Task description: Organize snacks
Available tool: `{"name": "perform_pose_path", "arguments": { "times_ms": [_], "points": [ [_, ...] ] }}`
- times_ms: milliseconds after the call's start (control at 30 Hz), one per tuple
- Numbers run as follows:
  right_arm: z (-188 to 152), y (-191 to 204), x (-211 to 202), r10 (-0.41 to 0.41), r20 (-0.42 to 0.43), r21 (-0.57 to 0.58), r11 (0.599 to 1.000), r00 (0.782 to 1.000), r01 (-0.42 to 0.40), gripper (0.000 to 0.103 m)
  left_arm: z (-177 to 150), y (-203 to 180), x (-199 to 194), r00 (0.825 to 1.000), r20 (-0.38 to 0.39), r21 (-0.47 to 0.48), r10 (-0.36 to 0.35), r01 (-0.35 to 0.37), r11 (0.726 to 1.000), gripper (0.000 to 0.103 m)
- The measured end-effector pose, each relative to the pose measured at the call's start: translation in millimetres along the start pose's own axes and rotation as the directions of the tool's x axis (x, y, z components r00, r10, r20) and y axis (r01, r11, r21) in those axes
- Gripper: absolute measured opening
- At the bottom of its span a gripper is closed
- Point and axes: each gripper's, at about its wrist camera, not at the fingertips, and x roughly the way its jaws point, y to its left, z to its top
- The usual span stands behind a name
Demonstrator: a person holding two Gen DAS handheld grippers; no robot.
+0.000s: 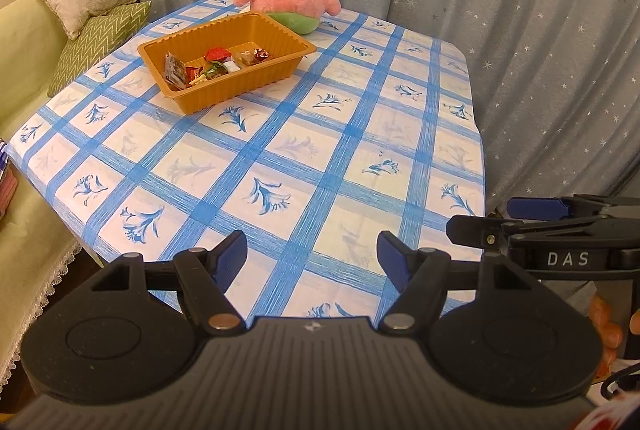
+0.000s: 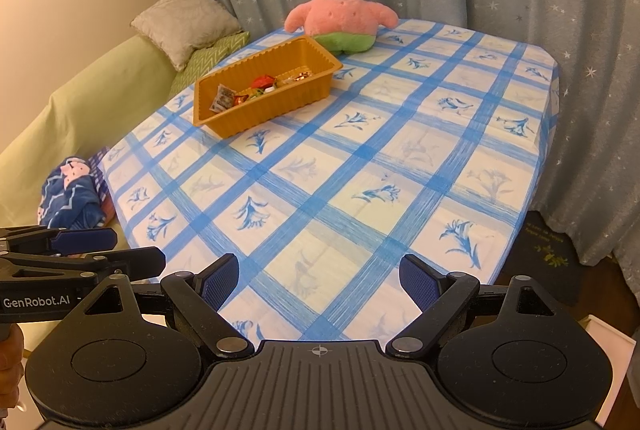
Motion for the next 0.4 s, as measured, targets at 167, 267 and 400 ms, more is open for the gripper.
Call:
{"name": "perform_pose_path", "arguments": {
  "times_ms": [167,267,400],
  "points": [
    [1.4,0.9,1.9,0.001,0.0,0.001,1.0,1.0,-0.001,0.087,-0.1,2.2,0.2,1.0,0.005,0.0,0.001,-0.001,1.0,0.071],
    [2.4,-0.2,2.7,0.0,0.0,0.0,1.0,1.0,0.0,0.087,0.1,2.4,-1.3,1.0,0.016,0.009,0.007,-0.007,1.0,0.071],
    [4.2,1.3,5.8,0.0,-0.004,0.001,1.0,1.0,0.0,0.087,2.5,2.8,-0.4,1.0,0.012,0.009,0.01,-0.01,1.0,0.072]
  ]
}}
